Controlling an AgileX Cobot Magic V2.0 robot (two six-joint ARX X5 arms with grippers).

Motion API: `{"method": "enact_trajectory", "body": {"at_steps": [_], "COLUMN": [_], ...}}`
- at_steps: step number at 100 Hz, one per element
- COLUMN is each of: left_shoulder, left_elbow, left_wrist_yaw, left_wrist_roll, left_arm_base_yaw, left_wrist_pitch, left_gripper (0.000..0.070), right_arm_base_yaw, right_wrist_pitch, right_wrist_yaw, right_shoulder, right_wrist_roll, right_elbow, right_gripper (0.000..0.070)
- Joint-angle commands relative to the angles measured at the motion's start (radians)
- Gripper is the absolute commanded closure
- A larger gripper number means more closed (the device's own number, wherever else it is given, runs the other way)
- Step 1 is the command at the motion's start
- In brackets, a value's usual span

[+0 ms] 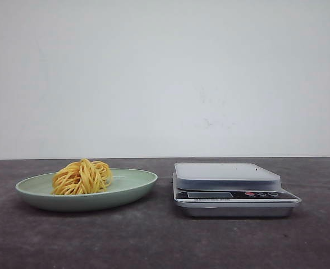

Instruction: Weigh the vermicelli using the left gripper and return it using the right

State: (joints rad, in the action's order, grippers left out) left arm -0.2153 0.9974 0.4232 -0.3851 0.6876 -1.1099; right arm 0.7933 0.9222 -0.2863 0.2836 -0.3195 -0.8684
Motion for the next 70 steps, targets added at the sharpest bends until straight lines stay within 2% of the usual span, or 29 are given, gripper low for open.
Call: {"method": "enact_trajectory", "body": {"at_steps": [1, 70], "left_shoulder": [0.001, 0.001], "left_elbow": [0.015, 0.015], "left_wrist_yaw": [0.002, 0.003], "left_wrist_roll": [-0.001, -0.001], "left_arm_base_yaw": [0.004, 0.004], "left_wrist_pitch": [0.010, 0.009], "left_gripper": [0.0689, 0.0689], "right_arm_base_yaw": [0.010, 0.010], "right_wrist_pitch": [-0.011, -0.004], "right_wrist_yaw": [-0.002, -0.002], "right_shoulder": [0.000, -0.001], "right_wrist_roll": [-0.015, -0.021], "right_elbow": [-0.008, -0.008], "right_gripper": [0.0690, 0.0690]}}
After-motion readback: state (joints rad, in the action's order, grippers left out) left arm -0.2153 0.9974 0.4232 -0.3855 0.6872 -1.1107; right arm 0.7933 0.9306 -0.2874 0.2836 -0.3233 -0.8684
